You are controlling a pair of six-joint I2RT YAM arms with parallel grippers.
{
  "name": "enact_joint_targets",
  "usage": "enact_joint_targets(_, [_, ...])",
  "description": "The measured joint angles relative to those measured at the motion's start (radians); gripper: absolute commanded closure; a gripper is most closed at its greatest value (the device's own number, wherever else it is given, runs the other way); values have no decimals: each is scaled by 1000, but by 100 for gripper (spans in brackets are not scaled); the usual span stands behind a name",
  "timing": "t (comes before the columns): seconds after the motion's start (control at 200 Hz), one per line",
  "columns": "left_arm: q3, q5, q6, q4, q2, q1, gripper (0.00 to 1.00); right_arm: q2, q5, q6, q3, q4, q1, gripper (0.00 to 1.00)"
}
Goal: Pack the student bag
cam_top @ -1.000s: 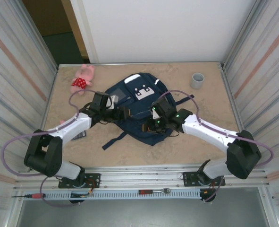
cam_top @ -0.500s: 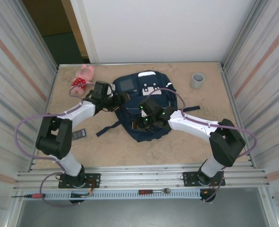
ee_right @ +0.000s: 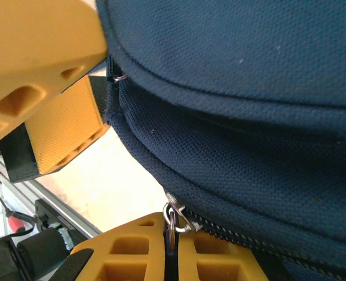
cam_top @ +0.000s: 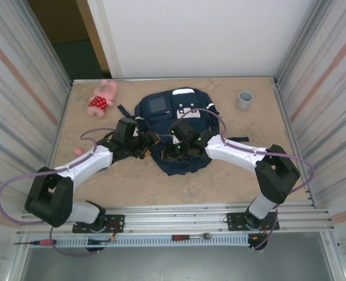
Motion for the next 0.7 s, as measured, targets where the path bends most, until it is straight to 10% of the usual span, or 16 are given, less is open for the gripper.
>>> enact_joint_targets(0.316, [23,-6,-95,72,94,-32,100,0,22,-13,0,-31,-6,100])
enact_joint_targets(0.696, [80,11,176,-112,64,99,100,-105,-76,-156,-6,-196,-164,100])
